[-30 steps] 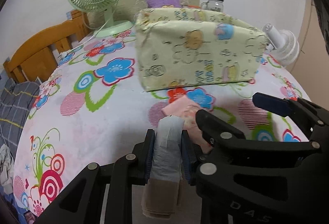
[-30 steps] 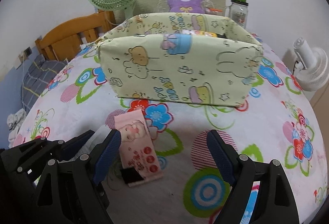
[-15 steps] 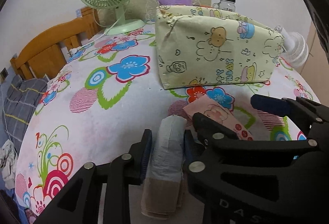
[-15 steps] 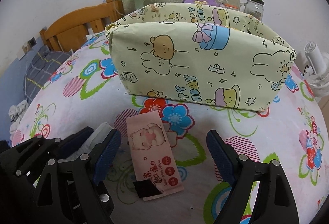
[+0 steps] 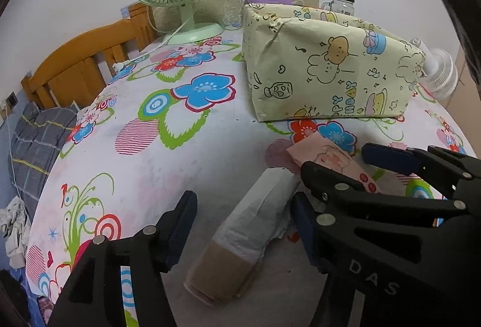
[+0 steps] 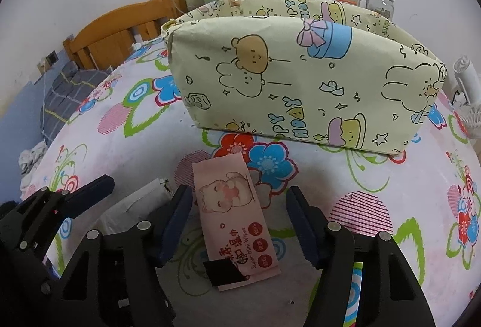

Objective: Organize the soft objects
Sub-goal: 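Grasp the white rolled pad with the left gripper while the right grasps the pink wipe pack, then lift both held items and carry them over the fabric box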

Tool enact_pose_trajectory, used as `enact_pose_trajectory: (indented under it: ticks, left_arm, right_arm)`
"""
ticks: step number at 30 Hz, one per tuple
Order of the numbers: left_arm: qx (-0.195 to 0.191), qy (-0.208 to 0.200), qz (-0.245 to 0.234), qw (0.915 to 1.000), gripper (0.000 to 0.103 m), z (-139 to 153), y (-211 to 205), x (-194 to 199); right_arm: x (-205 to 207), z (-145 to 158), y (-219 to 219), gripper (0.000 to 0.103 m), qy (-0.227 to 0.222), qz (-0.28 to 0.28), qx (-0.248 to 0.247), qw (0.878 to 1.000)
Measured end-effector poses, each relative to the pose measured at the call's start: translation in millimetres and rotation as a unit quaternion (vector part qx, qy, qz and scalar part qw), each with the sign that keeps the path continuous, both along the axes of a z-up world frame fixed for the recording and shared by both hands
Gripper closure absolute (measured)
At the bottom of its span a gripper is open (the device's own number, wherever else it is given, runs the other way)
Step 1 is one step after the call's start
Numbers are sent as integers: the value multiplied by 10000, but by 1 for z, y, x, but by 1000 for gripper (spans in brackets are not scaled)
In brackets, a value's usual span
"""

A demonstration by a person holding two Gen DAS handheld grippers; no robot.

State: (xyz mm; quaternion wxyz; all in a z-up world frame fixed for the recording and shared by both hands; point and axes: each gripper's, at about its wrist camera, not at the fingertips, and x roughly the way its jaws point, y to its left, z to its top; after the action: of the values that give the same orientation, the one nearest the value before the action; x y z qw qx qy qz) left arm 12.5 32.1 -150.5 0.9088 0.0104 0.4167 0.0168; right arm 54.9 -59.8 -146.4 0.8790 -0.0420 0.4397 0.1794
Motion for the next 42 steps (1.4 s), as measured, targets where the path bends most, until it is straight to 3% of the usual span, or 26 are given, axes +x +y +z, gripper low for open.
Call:
enact_pose_trajectory:
  ticks: [4,10,12,13,15,20,24,42]
  left_arm:
    - [74,-14,-77,9999,31,0,-2,-4]
    - [141,-1,-46,9999,26,0,0,-2]
    - [125,15,-53,9999,26,0,1,-1]
    - [118,19,-61,9999,28,0,1,-1]
    - [103,32,-79,9999,42,0,2,-1]
    - [-151,88,-297,9994,62,2,-1,-1]
    - [-165,106,-409,9990,74,3,-7,-1]
    - [-143,22,-537,9985,77,15,-44,4]
  right_arm:
    - [1,-1,5,37,-32,9,-153,9999]
    - [2,-1,13,56,-30,148,-205,9997]
    - [2,0,14,58,-37,161,-218,9996]
    - [2,0,14,59,-42,163,-213,9996]
    - [2,0,13,60,-34,146,-184,9997]
    - [1,3,8,61,-40,111,-149,9998]
    - [-1,4,1,61,-40,42,-130,9999]
    - [-10,22,-44,60,-210,-318,68,9993]
